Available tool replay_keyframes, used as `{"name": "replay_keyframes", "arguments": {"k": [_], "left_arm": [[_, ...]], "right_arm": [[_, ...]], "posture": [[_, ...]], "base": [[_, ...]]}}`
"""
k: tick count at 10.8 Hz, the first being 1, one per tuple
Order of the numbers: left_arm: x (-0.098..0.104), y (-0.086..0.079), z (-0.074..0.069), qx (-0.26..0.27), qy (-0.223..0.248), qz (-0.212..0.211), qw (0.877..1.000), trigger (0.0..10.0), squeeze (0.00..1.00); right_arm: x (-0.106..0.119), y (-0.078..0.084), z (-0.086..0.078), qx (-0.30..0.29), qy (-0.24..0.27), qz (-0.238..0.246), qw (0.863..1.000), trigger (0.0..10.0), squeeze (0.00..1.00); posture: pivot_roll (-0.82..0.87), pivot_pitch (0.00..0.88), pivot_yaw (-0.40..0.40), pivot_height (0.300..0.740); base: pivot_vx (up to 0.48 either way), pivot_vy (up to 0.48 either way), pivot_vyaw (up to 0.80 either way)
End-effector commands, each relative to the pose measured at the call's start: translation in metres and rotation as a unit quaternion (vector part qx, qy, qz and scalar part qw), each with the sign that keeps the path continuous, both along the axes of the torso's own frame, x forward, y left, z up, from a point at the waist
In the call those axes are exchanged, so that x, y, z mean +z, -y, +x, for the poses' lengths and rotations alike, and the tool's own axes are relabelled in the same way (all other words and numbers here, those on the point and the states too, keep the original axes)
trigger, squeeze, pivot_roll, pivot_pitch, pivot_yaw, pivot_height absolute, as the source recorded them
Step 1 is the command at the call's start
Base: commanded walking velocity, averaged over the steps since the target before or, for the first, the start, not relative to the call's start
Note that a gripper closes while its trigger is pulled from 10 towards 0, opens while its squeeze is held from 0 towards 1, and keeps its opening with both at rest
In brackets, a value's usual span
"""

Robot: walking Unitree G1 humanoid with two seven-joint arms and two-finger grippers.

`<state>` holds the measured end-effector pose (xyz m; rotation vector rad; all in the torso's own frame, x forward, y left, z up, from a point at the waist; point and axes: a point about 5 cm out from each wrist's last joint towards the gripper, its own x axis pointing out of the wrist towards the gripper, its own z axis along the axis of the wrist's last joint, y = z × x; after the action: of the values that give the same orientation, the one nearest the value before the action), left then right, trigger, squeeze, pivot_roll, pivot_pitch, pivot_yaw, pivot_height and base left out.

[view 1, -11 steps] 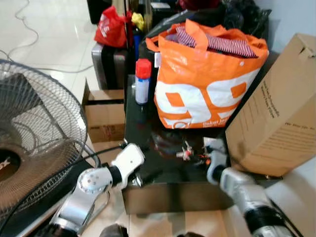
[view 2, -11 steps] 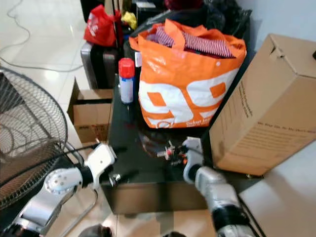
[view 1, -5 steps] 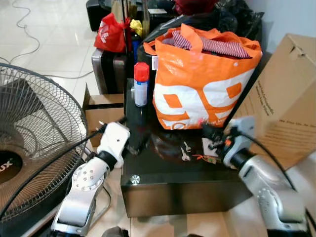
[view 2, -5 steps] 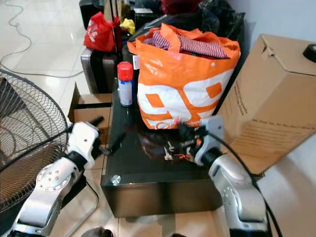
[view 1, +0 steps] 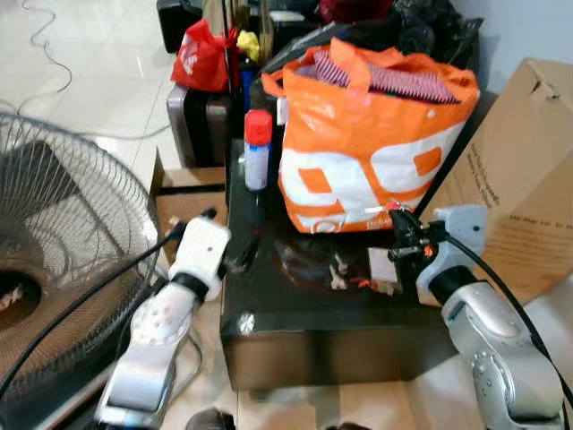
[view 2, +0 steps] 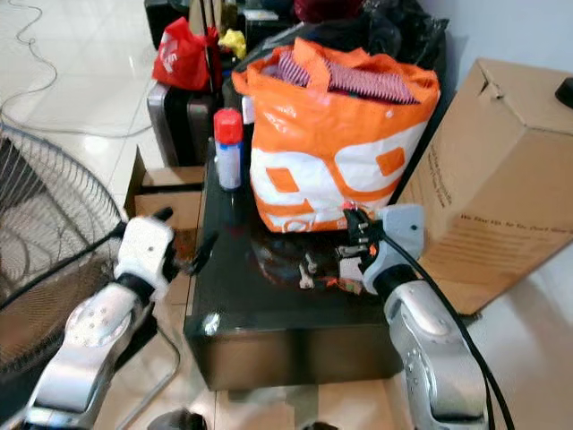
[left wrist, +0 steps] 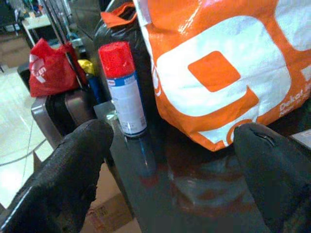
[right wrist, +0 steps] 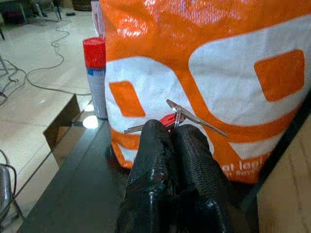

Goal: Hang keys on a hook

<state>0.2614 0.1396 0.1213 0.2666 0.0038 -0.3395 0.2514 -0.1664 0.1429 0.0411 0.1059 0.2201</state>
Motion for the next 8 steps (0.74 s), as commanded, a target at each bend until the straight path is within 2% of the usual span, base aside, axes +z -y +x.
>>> {"name": "replay_keyframes", "arguments": {"k": [1,8], "left_arm": [[-0.0029,0.0021,-0.0012,0.001,-0.007,0.005,1.0,10.0,0.0],[-0.0046,0.0089,0.0046,-0.006,-0.007,0.008,1.0,10.0,0.0]], "right_arm": [[0.0001,0.0047,-0.0015,-0.016,-0.006,-0.011,1.0,10.0,0.0],[-0.0034,0.0102,0.0014,-0.044,-0.023,-0.02,0.999,10.0,0.0]], "posture": [[-0.05,0.0,-0.035,0.74],[-0.06,0.0,-0.03,0.74]], "base": [[-0.277,0.0,0.0],[-0.275,0.0,0.0]]}}
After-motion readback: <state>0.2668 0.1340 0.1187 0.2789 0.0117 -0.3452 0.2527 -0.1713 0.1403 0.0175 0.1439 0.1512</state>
